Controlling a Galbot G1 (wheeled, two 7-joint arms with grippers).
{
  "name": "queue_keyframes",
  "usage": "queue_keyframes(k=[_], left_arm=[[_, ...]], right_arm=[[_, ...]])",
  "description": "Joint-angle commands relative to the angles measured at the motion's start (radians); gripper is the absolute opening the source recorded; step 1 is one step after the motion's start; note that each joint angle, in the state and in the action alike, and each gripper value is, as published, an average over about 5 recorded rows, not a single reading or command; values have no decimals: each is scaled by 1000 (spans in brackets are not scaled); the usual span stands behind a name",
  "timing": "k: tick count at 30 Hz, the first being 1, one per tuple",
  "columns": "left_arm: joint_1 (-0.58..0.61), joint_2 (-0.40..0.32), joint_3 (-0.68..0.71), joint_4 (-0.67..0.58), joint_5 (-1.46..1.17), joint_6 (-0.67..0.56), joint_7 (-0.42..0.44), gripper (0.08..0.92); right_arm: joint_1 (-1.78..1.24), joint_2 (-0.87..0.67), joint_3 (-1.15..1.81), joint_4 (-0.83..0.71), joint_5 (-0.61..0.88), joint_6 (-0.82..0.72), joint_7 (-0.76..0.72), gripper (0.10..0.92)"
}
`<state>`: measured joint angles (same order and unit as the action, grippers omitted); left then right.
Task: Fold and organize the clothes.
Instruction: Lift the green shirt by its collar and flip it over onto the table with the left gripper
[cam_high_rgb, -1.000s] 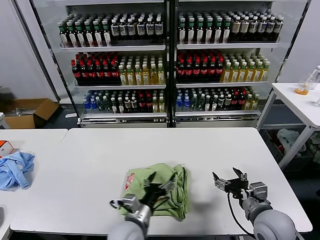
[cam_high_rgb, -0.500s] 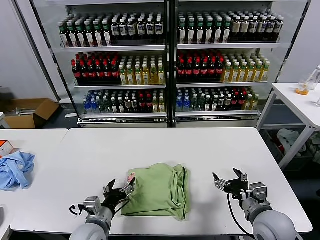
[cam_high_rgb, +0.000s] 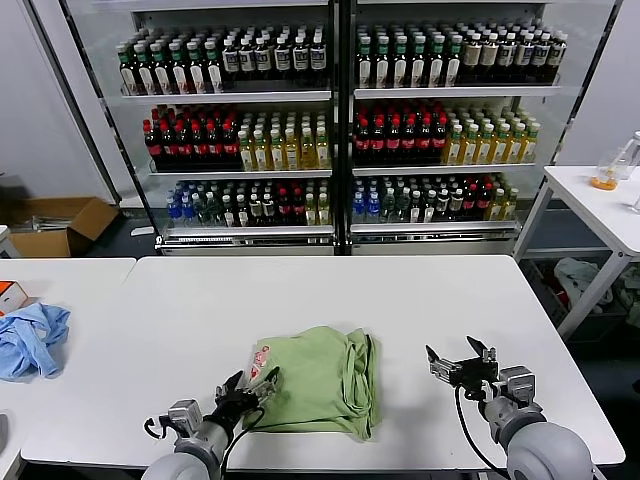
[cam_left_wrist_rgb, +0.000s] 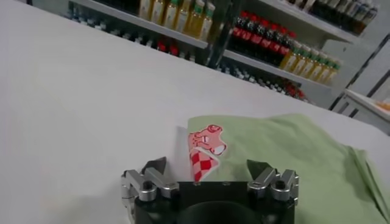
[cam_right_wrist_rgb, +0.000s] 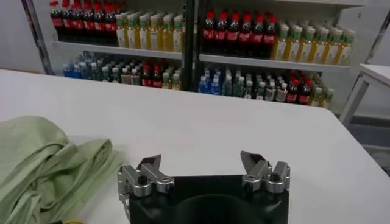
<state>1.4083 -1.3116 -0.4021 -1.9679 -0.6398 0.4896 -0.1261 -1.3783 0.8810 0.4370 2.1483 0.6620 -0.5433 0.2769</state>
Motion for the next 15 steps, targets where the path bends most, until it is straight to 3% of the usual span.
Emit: queue_keyframes(k=[1, 15], left_arm=[[-4, -4, 11, 34, -67, 13, 12, 798], [3, -28, -27, 30, -209, 15, 38, 412]], right_arm=[[-1, 1, -1, 1, -1, 0, 0, 823], [3, -1, -1, 4, 0, 0, 0, 823]])
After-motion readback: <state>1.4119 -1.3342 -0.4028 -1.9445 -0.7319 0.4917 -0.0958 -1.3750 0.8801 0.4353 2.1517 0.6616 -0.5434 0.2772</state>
